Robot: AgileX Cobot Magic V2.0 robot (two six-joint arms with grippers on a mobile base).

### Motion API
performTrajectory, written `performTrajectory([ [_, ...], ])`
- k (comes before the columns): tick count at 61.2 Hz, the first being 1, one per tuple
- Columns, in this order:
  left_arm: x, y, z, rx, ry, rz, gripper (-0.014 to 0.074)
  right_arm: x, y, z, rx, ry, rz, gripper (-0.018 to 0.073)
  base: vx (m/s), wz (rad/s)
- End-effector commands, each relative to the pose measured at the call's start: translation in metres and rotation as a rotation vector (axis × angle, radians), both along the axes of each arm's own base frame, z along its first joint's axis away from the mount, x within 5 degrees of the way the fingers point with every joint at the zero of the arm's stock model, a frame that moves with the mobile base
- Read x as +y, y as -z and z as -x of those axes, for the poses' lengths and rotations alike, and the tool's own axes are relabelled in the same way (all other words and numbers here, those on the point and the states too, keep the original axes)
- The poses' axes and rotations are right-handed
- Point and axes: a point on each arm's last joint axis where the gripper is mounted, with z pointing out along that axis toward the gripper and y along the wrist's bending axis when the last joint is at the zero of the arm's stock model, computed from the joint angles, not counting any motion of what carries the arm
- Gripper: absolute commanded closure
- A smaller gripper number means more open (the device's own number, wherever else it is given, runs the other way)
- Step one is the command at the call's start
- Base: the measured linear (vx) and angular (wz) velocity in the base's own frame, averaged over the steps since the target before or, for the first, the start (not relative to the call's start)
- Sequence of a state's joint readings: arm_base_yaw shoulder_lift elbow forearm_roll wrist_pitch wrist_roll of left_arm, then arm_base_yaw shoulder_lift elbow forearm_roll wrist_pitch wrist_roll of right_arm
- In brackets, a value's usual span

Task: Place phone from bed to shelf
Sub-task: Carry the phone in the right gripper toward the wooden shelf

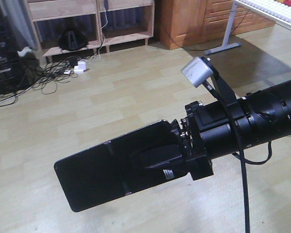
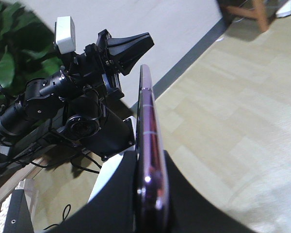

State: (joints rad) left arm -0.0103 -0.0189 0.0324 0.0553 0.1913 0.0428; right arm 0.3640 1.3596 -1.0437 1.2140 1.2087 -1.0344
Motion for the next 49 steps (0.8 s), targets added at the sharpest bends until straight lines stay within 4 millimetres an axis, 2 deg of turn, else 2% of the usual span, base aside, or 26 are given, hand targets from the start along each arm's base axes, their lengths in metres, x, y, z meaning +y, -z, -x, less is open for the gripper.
performTrajectory([
  [1, -0.0005, -0.0155, 0.0009, -0.103, 0.006, 0.009, 0.0596, 0.0002, -0.0226, 0.012, 0.003, -0.059, -0.107, 0.056, 0.48, -0.22],
  [49, -0.0005, -0.0155, 0.0009, -0.103, 0.006, 0.009, 0.0596, 0.0002, -0.0226, 0.0119, 0.003, -0.058, -0.107, 0.056, 0.48, -0.22],
])
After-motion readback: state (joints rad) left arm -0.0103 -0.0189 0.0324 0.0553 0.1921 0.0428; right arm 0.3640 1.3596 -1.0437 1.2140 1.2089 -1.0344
